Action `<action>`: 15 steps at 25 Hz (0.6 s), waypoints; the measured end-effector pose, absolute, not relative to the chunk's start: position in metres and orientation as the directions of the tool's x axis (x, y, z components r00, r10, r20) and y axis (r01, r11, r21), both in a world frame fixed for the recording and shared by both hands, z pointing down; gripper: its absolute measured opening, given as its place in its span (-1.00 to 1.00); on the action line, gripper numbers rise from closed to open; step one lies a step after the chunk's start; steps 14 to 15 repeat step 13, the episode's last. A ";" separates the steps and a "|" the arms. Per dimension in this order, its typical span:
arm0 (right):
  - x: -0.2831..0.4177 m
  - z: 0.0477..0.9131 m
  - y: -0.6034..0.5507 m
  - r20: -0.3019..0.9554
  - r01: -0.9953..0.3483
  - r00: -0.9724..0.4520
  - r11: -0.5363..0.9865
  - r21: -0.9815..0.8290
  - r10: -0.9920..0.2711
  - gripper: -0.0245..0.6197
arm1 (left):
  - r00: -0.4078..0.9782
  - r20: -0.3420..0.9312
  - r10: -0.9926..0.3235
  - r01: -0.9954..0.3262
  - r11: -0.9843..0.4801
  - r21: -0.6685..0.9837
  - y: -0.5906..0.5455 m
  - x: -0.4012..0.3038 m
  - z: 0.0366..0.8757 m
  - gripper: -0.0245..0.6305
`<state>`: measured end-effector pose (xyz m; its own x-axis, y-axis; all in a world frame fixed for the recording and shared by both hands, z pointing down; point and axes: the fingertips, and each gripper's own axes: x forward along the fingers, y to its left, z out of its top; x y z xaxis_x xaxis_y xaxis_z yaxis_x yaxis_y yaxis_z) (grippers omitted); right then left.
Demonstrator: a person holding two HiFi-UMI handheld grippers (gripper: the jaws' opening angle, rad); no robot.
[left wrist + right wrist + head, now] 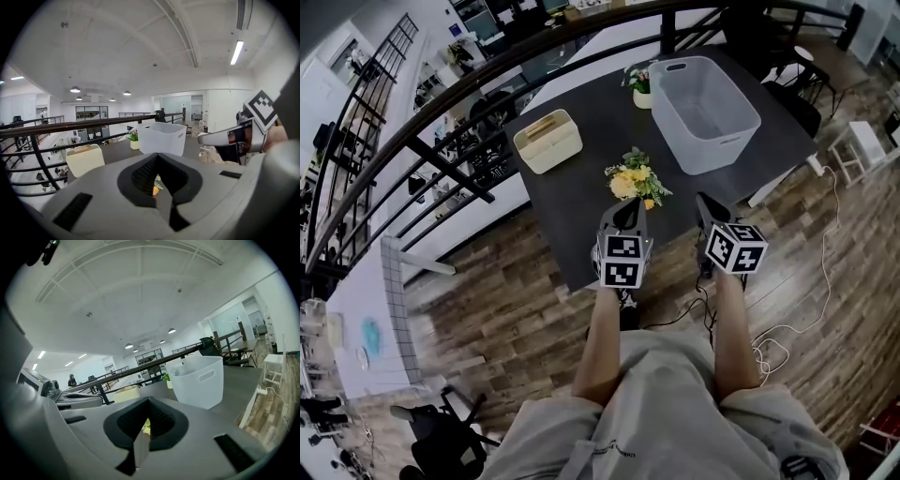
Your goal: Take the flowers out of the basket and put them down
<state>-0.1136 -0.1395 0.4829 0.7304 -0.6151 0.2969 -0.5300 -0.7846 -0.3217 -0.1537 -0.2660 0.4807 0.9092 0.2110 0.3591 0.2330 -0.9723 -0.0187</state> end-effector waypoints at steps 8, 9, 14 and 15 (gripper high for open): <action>-0.108 0.491 -0.147 0.319 -0.524 0.720 -0.784 -0.333 -0.616 -0.87 | 0.907 0.364 0.212 0.237 -0.971 -0.025 -0.272 -0.148 0.480 -0.86; -0.109 0.491 -0.148 0.320 -0.529 0.716 -0.781 -0.331 -0.620 -0.87 | 0.906 0.366 0.213 0.238 -0.971 -0.023 -0.272 -0.148 0.480 -0.86; -0.120 0.495 -0.129 0.360 -0.513 0.722 -0.806 -0.295 -0.591 -0.87 | 0.888 0.391 0.242 0.260 -0.966 0.007 -0.255 -0.153 0.491 -0.86; -0.120 0.495 -0.129 0.360 -0.513 0.722 -0.806 -0.295 -0.591 -0.87 | 0.888 0.391 0.242 0.260 -0.966 0.007 -0.255 -0.153 0.491 -0.86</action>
